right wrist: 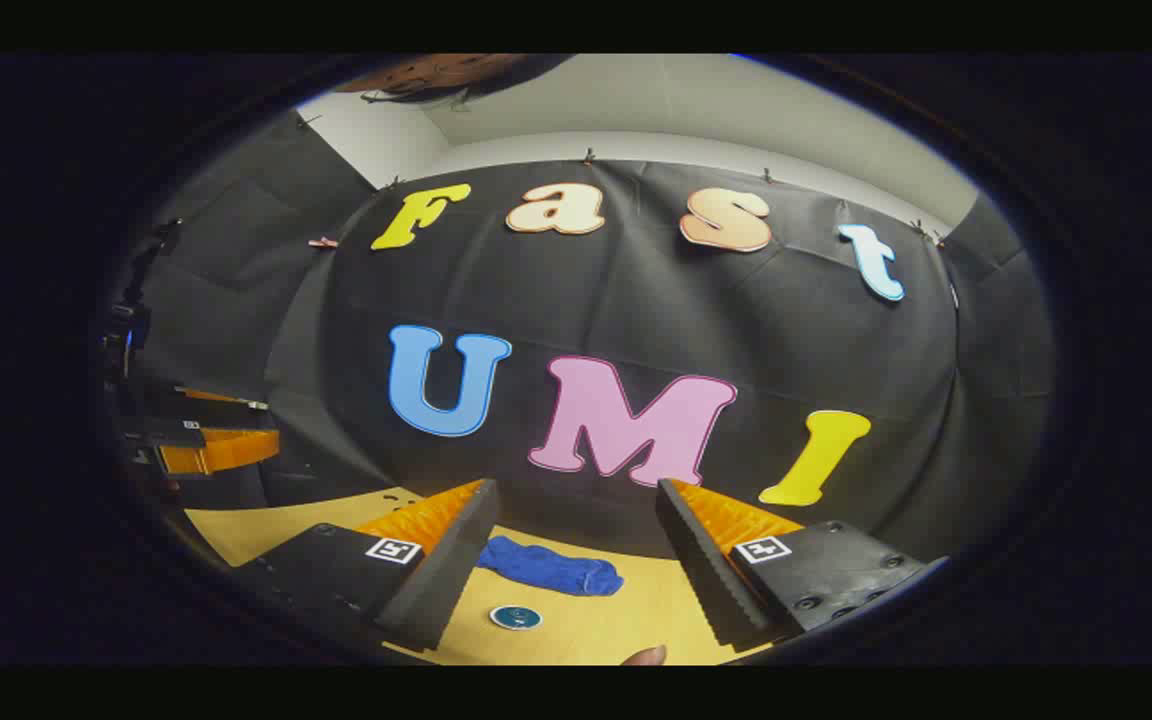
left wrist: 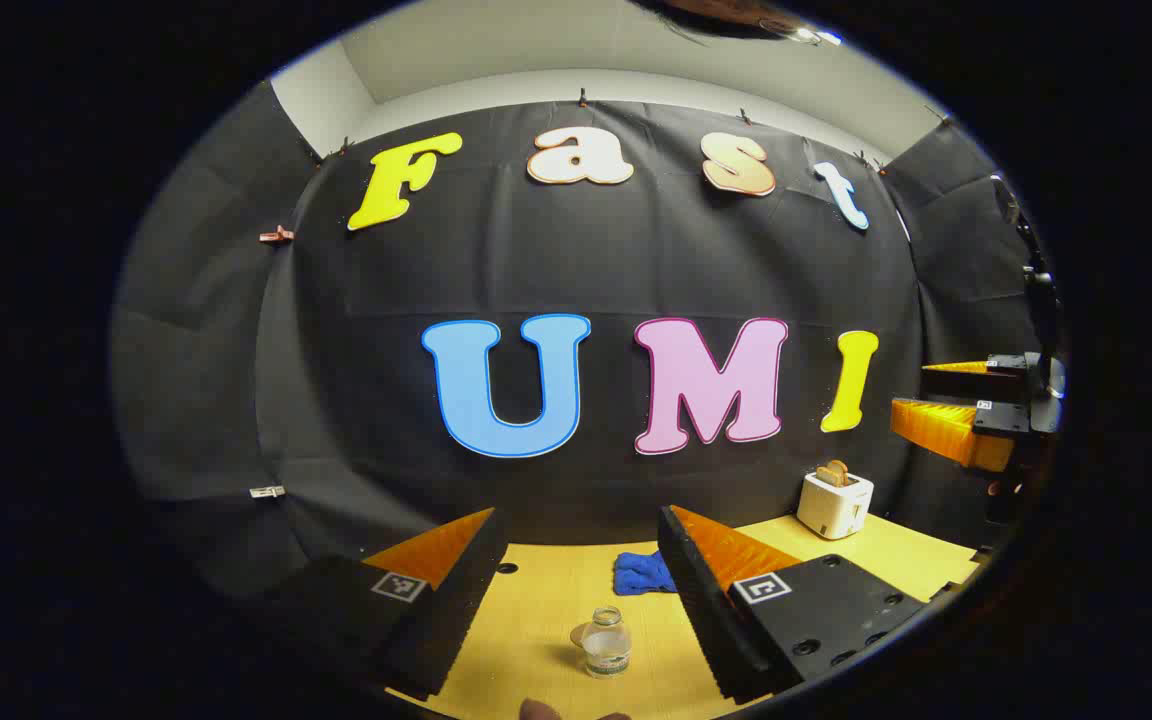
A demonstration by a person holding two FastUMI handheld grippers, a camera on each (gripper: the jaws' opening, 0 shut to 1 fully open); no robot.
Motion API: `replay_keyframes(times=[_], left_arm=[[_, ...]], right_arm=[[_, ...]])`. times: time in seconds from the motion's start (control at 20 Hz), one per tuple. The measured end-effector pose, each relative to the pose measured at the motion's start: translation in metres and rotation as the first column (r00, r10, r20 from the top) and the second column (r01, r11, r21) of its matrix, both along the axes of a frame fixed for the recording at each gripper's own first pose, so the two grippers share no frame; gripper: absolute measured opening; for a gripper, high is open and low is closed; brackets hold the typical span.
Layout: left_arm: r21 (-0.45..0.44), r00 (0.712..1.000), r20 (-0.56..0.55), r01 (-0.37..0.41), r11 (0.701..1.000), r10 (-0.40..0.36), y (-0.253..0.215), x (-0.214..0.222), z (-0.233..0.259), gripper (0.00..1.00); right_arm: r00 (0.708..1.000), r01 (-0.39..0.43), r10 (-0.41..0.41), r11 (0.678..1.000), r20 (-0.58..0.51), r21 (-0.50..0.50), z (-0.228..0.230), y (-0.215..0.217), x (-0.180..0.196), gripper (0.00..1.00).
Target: Open the teacup lid with one hand, grasp the water bottle and pour water into the teacup with the other hand; after pouring, place the water bottle on the coaster and then close the teacup lid.
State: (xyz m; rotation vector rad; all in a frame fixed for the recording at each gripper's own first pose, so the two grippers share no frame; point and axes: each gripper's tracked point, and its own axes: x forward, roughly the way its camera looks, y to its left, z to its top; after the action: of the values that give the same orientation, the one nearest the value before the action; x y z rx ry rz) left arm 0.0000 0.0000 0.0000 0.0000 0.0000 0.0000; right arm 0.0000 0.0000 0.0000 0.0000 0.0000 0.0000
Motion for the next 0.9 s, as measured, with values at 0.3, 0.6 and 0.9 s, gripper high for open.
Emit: replay_keyframes(times=[0.3, 0.6, 0.9], left_arm=[[0.008, 1.0, -0.002, 0.005, 1.0, -0.005, -0.001, 0.003, 0.001, 0.95], [0.006, 1.0, -0.009, 0.007, 1.0, -0.007, 0.0, 0.004, -0.003, 0.95], [-0.003, 1.0, -0.017, 0.022, 1.0, -0.022, -0.001, 0.006, -0.01, 0.95]], right_arm=[[1.0, 0.001, -0.001, 1.0, -0.009, -0.004, -0.006, -0.001, 0.005, 0.98], [1.0, 0.002, -0.002, 1.0, -0.017, -0.005, -0.009, 0.0, 0.006, 0.98], [0.999, 0.0, -0.001, 1.0, -0.033, -0.009, -0.016, 0.004, 0.01, 0.98]])
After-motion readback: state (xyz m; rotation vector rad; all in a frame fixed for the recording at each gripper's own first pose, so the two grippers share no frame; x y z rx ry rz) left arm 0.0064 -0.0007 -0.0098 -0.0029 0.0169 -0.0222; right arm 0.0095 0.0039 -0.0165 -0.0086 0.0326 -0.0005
